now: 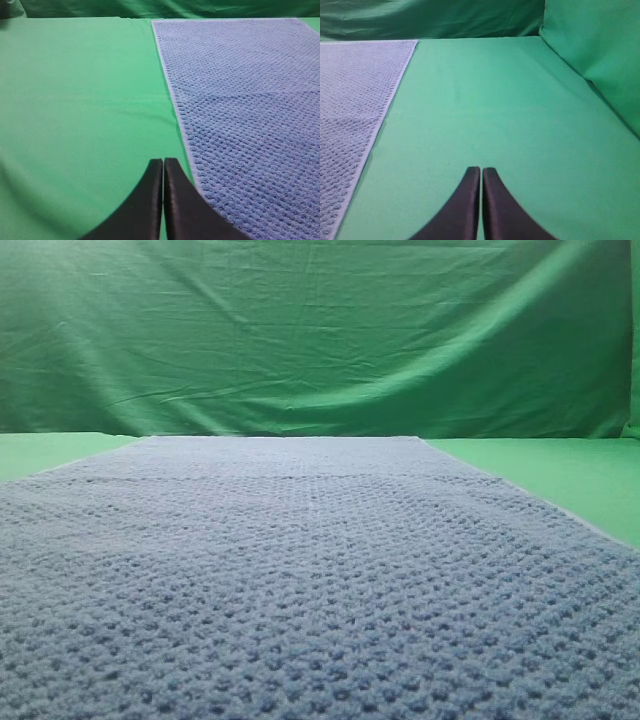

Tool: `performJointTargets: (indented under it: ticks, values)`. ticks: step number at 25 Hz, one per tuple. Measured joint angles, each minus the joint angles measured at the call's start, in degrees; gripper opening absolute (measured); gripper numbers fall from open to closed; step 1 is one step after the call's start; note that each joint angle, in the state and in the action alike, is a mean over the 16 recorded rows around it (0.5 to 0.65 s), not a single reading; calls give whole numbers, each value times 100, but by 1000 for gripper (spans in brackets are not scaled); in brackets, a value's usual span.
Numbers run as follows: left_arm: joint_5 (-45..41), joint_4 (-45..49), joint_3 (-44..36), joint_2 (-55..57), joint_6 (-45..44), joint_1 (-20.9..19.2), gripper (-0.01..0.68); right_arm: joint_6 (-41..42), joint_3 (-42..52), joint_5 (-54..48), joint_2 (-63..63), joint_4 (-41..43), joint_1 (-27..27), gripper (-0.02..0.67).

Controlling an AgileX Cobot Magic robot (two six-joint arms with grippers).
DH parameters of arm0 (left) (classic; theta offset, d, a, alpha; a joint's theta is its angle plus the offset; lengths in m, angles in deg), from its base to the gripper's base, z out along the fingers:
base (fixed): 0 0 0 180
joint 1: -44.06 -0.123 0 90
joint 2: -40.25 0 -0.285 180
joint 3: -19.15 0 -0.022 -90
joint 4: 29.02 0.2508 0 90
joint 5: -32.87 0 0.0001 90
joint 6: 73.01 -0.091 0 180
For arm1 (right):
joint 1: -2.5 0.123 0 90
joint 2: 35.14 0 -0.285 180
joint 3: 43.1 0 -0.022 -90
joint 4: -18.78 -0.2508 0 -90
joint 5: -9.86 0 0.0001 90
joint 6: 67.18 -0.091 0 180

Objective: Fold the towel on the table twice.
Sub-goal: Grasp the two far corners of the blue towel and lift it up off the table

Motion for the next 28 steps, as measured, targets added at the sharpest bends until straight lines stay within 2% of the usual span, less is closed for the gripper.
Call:
performJointTargets:
  ticks: [23,28]
  values:
    - [8,-22,0,0,0,0,0,-3,0,6,0,-24,0,0]
    - [187,-394,0,0,0,0,0,-16,3,234,0,-467,0,0]
